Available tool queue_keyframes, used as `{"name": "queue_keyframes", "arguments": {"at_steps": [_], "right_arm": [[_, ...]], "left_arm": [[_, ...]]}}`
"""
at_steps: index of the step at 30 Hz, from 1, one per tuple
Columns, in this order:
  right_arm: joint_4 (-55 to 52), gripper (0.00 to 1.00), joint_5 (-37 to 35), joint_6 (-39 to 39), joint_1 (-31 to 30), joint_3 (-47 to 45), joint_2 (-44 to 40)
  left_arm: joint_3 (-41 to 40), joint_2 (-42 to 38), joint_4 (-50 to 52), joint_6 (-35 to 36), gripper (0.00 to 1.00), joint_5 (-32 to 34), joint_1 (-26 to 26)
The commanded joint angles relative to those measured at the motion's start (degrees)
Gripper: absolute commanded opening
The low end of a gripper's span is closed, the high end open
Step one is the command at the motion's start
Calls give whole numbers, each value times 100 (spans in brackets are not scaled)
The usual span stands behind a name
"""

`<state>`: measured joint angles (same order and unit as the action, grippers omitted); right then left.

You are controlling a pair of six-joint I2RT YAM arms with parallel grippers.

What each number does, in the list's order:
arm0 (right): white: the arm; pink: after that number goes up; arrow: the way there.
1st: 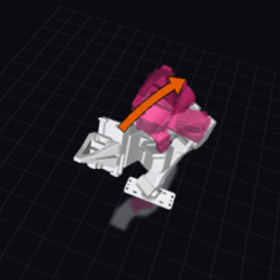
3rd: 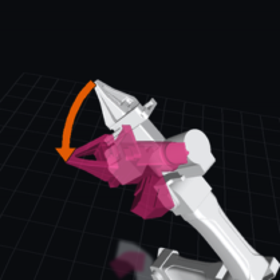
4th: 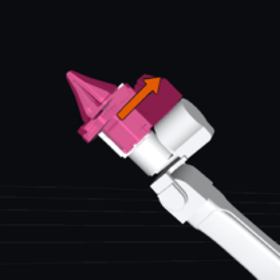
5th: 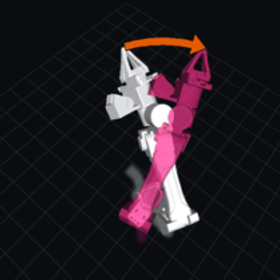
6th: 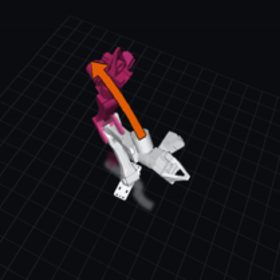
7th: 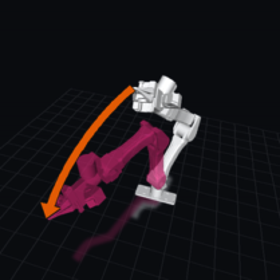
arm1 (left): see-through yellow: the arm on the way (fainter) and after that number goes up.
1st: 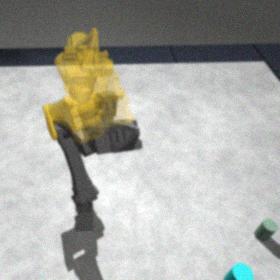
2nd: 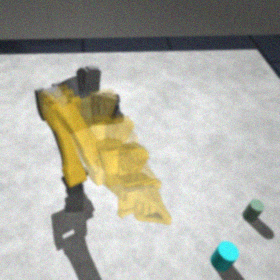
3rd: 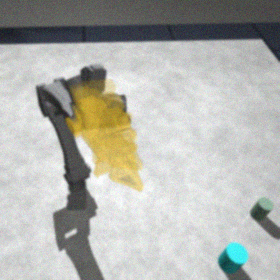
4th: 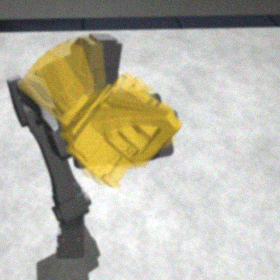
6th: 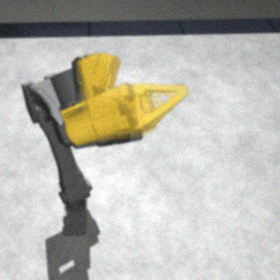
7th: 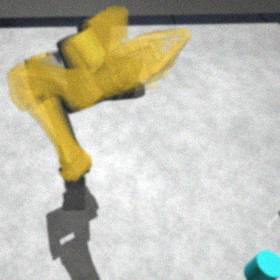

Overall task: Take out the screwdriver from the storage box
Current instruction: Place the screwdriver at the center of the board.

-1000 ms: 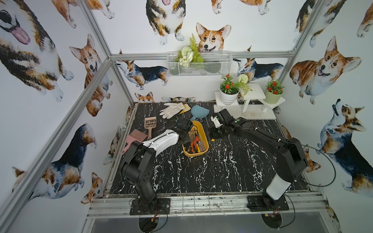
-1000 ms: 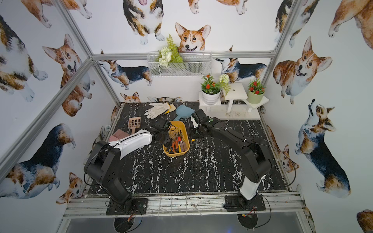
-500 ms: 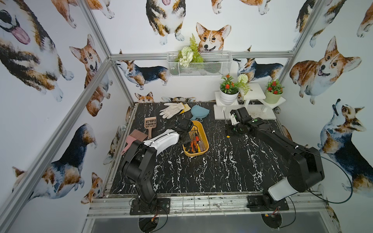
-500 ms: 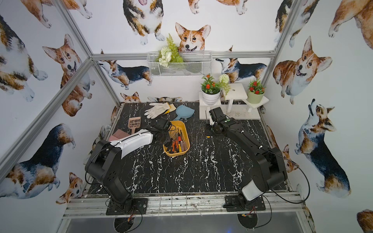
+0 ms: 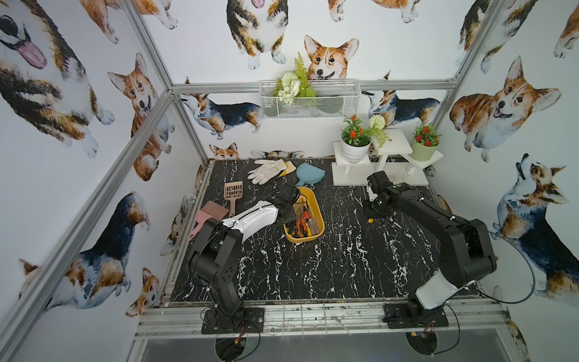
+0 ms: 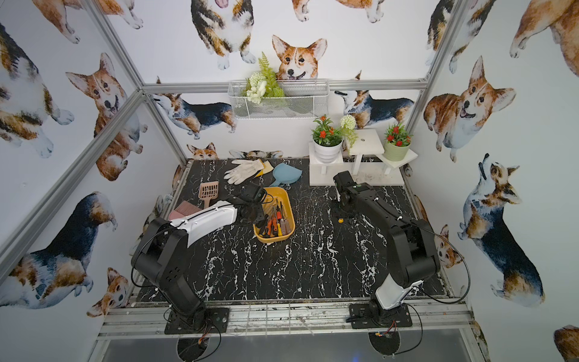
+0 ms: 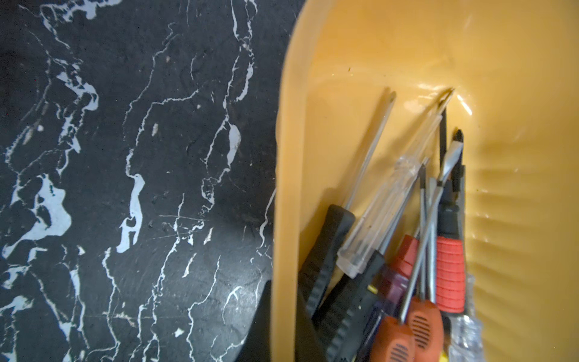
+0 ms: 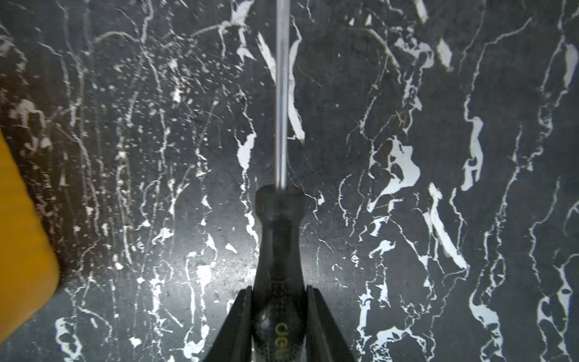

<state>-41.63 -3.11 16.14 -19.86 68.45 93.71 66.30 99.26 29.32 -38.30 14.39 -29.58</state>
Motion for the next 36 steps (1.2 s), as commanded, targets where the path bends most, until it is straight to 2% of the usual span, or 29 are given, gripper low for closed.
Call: {"name": "queue_keyframes", "arguments": {"at_steps": [1, 28, 34, 36], "right_arm": [[-120, 0, -189, -107, 13, -57, 115], [347, 0, -102, 17, 61, -315, 889], [362, 13, -31, 70, 61, -297, 981], [364, 24, -22, 65, 61, -304, 995]], "left_arm": [[67, -81, -199, 51, 0, 20, 3], [52, -162, -206, 105, 0, -7, -2], [85, -160, -198, 121, 0, -16, 3], [87, -160, -199, 118, 0, -29, 0]]}}
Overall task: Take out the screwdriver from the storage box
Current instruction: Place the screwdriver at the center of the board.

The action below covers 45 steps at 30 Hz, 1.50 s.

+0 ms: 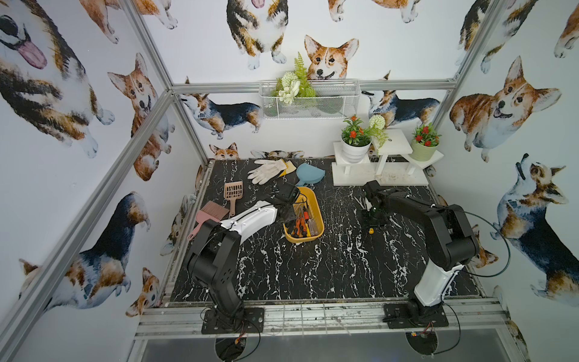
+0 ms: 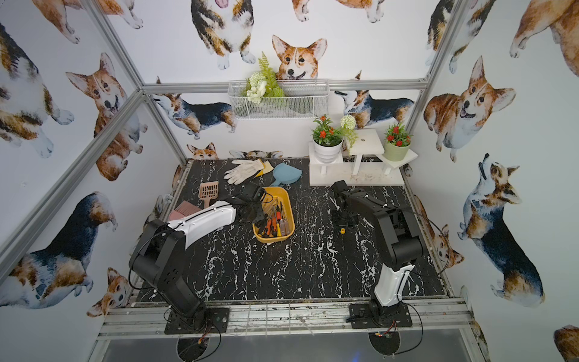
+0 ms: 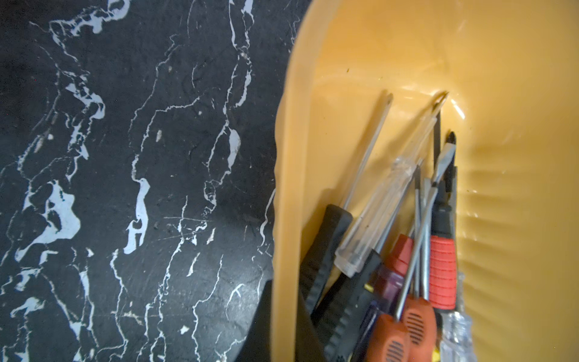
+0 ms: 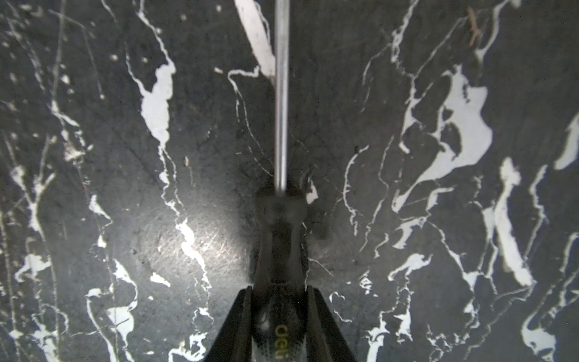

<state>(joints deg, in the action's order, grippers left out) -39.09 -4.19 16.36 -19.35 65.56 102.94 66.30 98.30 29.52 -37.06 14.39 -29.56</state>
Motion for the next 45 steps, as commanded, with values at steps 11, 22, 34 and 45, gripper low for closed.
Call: {"name": "queue_keyframes", "arguments": {"at_steps": [11, 22, 34, 45], "right_arm": [[102, 57, 144, 62, 11, -7, 0], [173, 74, 190, 92, 11, -43, -207], [298, 80, 112, 159, 11, -105, -822], [413, 80, 538, 116, -83, 7, -1735]], "left_arm": [[102, -65, -215, -17, 0, -26, 3], [57, -57, -236, -43, 0, -36, 0], [49, -67, -255, -52, 0, -15, -23], [84, -75, -289, -74, 0, -26, -32]]}}
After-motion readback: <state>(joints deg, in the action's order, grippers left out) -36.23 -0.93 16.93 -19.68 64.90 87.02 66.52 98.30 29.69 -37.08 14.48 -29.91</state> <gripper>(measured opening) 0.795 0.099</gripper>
